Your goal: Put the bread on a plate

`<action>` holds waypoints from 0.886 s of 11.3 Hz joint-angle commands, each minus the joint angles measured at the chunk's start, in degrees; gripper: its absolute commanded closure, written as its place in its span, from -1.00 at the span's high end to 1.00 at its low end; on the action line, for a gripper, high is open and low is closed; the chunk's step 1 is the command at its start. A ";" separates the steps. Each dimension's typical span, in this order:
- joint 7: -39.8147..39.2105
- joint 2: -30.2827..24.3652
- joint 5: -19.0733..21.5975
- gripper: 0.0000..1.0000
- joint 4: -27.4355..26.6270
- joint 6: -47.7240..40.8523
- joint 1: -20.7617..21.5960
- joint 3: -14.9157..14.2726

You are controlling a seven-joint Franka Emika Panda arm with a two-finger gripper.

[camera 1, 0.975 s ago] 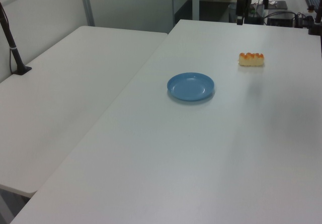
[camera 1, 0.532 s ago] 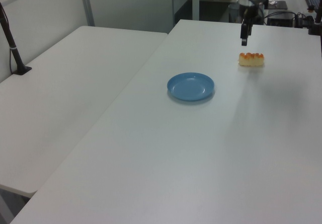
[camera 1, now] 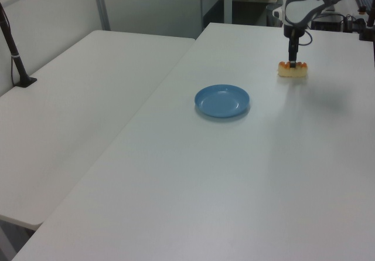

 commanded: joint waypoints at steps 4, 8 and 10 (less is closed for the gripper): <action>-1.56 2.97 -1.29 0.32 -2.53 6.21 0.73 -0.66; -0.60 2.00 0.29 -0.30 0.44 5.16 1.08 -0.66; 2.03 2.09 7.12 -0.29 4.74 4.46 3.09 0.65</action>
